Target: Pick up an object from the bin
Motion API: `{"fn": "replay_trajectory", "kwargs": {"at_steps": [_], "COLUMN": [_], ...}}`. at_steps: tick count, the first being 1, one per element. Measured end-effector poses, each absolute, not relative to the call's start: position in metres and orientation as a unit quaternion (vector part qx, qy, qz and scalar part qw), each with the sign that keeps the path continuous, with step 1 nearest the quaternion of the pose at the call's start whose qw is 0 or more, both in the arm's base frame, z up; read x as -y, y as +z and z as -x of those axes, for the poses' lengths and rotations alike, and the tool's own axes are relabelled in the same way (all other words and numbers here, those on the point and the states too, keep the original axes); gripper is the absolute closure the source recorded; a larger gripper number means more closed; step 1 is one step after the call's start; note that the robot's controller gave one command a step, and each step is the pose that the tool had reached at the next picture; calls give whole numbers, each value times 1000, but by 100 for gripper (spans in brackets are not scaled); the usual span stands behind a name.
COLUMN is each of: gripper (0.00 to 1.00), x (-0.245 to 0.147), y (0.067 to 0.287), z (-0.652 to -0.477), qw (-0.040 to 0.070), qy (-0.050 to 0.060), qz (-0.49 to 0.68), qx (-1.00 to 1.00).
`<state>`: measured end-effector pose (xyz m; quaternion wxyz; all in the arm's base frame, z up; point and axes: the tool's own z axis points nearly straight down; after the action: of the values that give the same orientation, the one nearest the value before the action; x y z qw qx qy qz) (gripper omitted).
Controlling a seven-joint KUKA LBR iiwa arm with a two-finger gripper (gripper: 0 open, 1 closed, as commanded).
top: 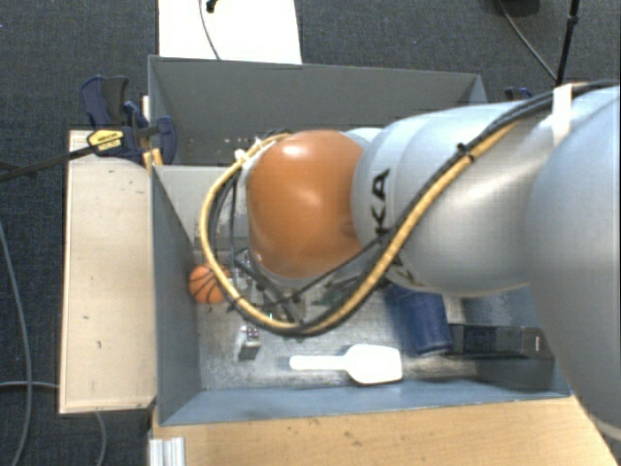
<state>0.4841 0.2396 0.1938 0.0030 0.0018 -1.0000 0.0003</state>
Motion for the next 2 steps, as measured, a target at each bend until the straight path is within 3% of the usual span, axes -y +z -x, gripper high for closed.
{"fn": "replay_trajectory", "kwargs": {"at_steps": [1,2], "gripper": [0,0], "x": [-238,-183], "y": [198,124], "z": [-486,-486], "qw": [-1,-3], "qy": [-1,-1], "qz": [1,26], "qx": [1000,1000]}}
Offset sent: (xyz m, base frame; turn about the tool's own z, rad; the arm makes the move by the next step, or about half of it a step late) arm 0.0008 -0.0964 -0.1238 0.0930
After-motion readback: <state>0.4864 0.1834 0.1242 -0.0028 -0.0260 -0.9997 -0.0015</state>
